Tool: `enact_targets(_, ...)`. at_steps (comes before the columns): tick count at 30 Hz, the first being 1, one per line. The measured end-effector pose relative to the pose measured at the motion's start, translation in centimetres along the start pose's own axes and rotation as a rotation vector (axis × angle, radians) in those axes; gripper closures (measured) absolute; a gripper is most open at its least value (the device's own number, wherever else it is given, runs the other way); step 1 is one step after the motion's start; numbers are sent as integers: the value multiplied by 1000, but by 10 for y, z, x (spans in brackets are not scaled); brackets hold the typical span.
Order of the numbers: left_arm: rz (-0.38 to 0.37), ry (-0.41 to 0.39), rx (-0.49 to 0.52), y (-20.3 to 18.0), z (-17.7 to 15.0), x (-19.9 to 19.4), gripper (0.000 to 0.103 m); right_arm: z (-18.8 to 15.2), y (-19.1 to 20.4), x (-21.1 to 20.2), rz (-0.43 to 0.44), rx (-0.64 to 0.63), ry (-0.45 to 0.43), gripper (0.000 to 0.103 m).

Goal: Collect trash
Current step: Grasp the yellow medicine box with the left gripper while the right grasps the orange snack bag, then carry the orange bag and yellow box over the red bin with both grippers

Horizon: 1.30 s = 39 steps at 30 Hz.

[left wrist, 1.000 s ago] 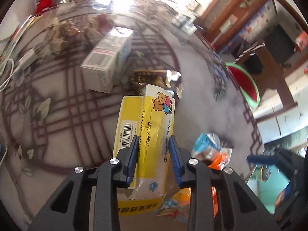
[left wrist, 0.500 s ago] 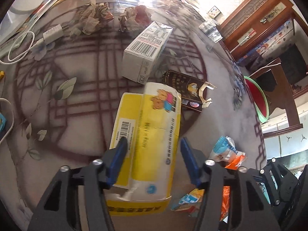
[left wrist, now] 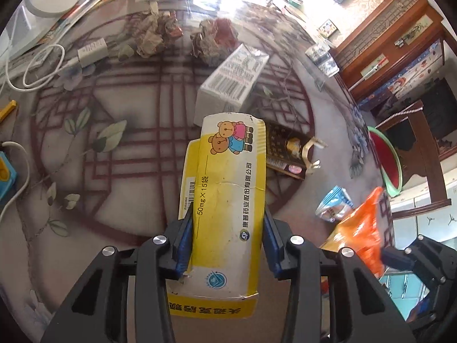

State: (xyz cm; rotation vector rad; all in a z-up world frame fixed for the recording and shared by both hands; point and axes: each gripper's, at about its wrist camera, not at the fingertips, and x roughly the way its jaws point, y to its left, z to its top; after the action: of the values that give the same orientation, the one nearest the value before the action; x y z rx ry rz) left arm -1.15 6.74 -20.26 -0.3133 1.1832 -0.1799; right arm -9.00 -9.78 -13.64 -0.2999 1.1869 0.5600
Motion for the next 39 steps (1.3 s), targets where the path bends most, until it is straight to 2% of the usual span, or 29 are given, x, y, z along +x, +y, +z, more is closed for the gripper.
enact_targets(9,-19,-115,18,-25,22,-29,64,16,-45,-50,-29,175,-199,52)
enact_targets(16,-39,-169,45,-52,39,-40,64,21,-72,-60,-49,259,-259,52)
enact_targets(23,-18,-198,77,-72,42,-45,64,13,-96,-67,-72,311,-279,52)
enact_targets(39,-7,-197,87,-115,49,-33,64,-2,-151,-74,-73,380,-292,52)
